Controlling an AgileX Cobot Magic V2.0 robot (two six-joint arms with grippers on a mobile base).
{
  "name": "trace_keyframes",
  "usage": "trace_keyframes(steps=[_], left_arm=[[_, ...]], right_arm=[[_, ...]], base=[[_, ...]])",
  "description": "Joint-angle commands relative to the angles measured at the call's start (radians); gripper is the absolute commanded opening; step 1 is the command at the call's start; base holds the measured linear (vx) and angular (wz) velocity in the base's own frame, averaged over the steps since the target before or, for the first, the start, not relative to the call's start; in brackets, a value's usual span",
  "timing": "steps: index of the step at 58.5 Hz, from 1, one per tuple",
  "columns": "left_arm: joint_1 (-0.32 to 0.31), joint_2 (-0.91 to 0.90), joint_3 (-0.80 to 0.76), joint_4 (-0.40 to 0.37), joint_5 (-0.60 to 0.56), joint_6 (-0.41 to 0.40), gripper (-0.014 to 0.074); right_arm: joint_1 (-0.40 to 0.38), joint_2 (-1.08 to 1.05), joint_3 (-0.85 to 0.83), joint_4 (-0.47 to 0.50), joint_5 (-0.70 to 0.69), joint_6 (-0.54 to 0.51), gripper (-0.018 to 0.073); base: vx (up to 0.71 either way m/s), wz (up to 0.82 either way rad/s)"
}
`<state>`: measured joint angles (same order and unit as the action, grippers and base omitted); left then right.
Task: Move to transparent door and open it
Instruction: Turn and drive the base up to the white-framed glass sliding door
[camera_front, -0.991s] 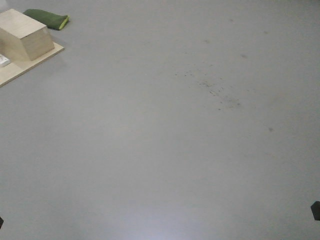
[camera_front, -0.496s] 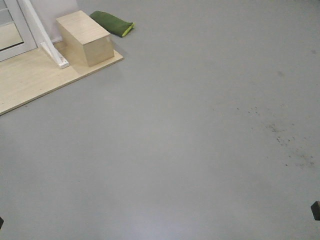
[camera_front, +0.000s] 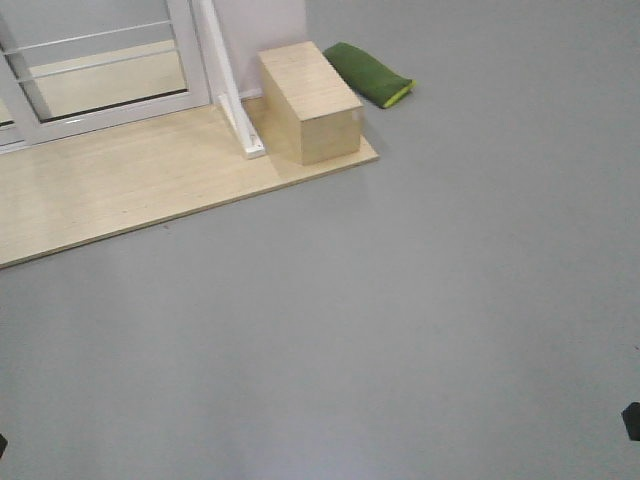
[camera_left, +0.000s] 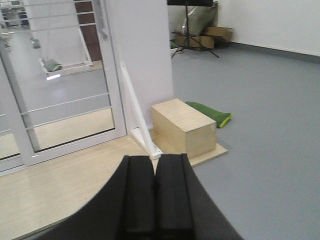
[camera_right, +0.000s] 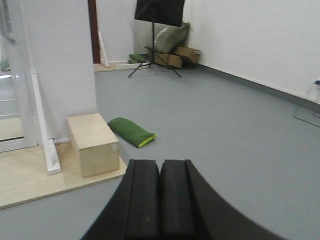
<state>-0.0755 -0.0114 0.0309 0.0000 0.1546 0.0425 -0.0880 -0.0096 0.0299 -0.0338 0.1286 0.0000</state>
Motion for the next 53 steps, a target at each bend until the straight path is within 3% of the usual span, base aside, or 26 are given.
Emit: trace_keyframes(steps=[1,27,53], left_arm=[[-0.005,0.007,0.009,-0.006,-0.084,-0.003,-0.0006],[-0.005,0.007,0.009,-0.006,-0.084,-0.003,-0.0006],[-0.005,0.007,0.009,-0.006,-0.084,-0.003,-0.0006]], right_arm=[[-0.005,-0.016,0.004,-0.006,-0.084,0.0,-0.0006],[-0.005,-0.016,0.004,-0.006,-0.084,0.0,-0.0006],[-0.005,-0.016,0.004,-0.006,-0.084,0.0,-0.0006]], base=[[0.56,0.67],[0.56,0.59],[0.54,0.28]])
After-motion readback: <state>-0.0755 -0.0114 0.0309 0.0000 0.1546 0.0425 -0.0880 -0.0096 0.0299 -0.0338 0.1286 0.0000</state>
